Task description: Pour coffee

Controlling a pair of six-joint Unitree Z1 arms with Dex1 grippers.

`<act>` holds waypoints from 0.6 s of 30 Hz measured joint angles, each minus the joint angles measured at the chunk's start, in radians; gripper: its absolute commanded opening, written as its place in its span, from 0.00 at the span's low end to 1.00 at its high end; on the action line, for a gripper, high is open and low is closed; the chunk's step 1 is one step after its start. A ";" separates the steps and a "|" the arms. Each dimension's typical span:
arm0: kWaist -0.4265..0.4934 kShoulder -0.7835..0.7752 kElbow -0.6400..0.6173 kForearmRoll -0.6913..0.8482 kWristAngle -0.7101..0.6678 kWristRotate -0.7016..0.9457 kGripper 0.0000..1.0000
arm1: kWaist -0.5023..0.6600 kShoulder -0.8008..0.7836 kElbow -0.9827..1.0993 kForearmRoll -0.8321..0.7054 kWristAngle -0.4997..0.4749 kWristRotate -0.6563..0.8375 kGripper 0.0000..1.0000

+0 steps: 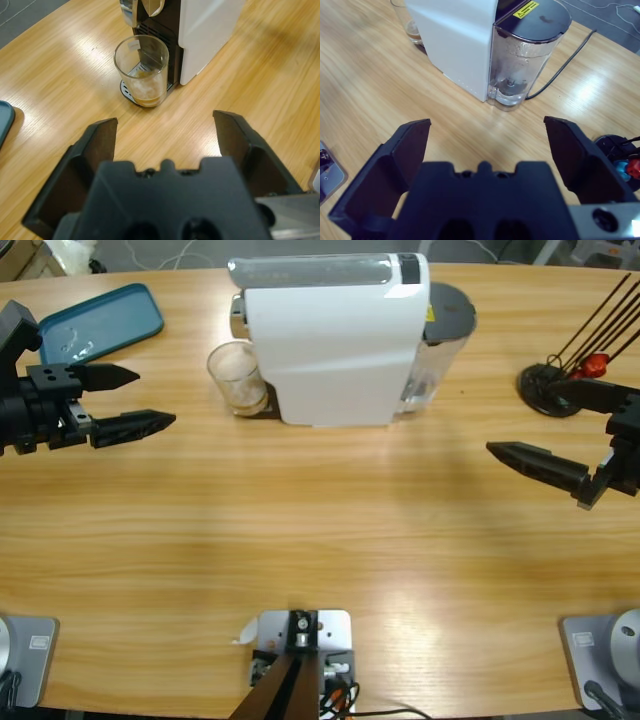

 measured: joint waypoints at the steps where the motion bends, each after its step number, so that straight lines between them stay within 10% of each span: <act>1: 0.000 0.000 0.000 0.000 0.000 0.000 0.84 | 0.000 0.000 0.000 0.000 0.000 0.000 1.00; 18: 0.000 0.045 0.001 -0.043 0.000 0.023 0.91 | 0.000 -0.001 0.000 0.000 0.004 0.000 1.00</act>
